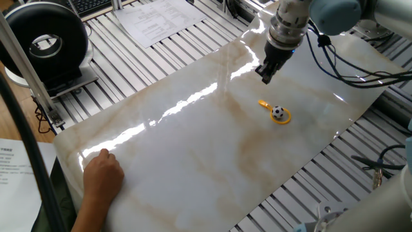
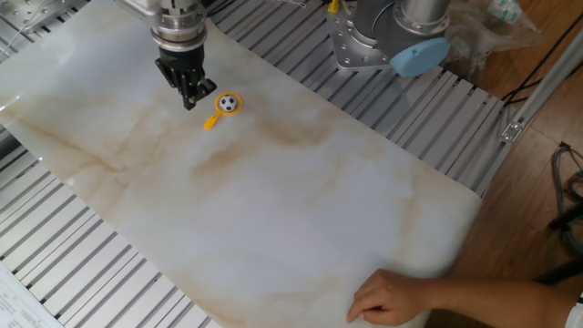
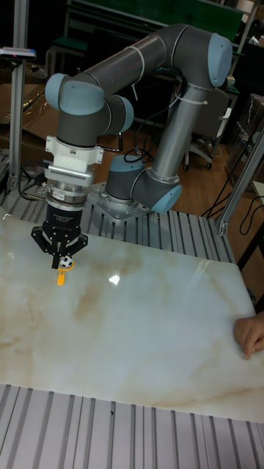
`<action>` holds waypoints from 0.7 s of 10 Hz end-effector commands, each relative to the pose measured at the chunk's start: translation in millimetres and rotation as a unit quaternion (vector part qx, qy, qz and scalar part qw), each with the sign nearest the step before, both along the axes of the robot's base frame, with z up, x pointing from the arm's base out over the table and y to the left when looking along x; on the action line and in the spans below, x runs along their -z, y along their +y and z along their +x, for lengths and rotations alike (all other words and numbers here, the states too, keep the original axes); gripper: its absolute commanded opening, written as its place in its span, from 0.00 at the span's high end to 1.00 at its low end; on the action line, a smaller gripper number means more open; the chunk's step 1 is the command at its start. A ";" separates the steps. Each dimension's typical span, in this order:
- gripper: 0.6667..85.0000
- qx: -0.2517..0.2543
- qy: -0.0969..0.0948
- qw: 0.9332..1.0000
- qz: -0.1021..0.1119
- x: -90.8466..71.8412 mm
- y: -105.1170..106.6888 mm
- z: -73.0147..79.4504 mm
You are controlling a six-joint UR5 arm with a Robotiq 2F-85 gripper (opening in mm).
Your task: Attach the bubble ring to the ball
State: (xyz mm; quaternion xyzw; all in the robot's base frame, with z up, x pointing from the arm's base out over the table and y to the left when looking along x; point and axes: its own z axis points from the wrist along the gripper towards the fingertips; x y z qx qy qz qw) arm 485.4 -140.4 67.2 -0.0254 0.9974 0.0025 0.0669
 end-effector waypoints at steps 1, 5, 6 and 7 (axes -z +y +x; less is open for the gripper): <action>0.81 -0.049 -0.012 0.999 0.011 -2.9 9.2 7.2; 0.72 -0.045 0.033 0.998 0.017 10.5 84.1 92.2; 0.72 -0.030 0.034 0.999 0.018 7.7 110.1 104.1; 0.72 -0.013 0.036 0.999 0.017 4.1 130.7 108.4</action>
